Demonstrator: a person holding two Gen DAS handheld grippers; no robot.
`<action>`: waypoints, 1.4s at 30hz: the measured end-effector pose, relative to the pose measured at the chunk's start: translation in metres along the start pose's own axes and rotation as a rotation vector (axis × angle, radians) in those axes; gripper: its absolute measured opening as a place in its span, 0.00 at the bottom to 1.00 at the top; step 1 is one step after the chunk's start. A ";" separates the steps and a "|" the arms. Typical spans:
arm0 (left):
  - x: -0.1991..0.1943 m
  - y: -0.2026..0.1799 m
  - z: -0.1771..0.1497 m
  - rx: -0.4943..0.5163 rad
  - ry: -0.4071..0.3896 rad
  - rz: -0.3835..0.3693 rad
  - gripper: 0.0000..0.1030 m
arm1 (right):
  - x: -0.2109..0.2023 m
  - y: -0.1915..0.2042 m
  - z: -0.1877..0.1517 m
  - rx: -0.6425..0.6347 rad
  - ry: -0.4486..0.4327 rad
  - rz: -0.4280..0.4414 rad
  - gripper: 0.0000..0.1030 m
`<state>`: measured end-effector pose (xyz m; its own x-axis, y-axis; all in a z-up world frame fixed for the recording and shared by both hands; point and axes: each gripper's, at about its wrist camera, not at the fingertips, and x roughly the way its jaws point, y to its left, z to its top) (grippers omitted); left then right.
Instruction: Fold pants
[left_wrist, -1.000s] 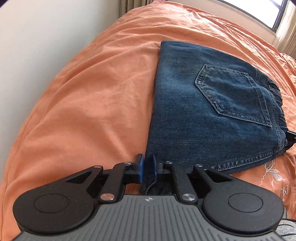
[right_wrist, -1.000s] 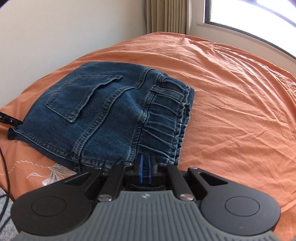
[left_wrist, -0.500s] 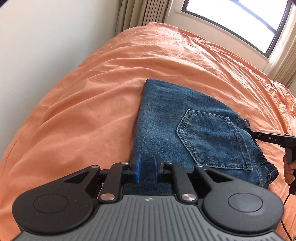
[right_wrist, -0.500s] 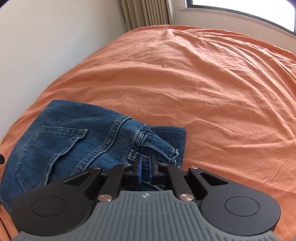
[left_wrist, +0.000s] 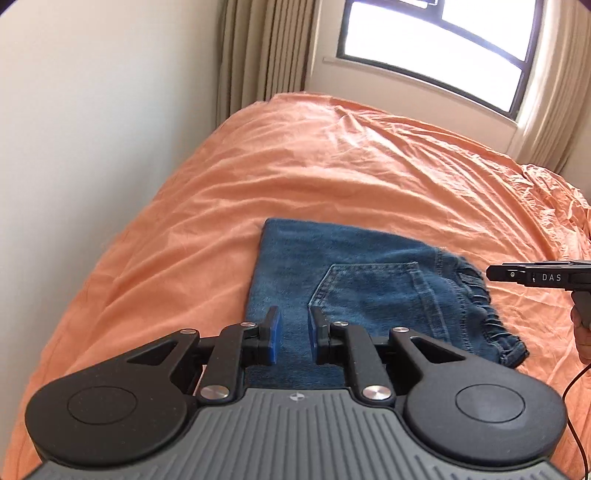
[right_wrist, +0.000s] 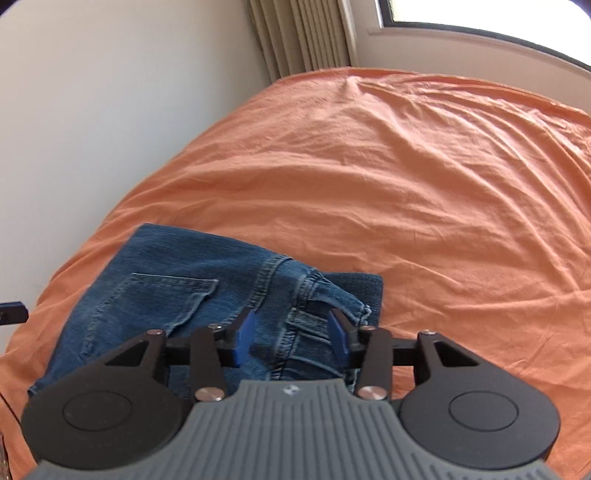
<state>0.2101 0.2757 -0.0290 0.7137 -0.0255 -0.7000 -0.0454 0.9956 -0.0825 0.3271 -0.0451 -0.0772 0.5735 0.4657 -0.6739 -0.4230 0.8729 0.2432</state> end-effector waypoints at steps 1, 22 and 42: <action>-0.017 -0.006 0.007 0.020 -0.021 0.006 0.17 | -0.014 0.005 0.001 -0.013 -0.013 0.001 0.41; -0.226 -0.096 -0.008 0.186 -0.272 0.084 0.40 | -0.249 0.114 -0.112 -0.119 -0.349 0.020 0.78; -0.123 -0.149 -0.164 0.105 -0.235 0.190 0.81 | -0.209 0.114 -0.223 0.056 -0.328 -0.151 0.79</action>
<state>0.0151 0.1156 -0.0469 0.8419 0.1718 -0.5115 -0.1301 0.9846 0.1165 0.0021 -0.0753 -0.0640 0.8248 0.3452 -0.4478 -0.2828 0.9377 0.2020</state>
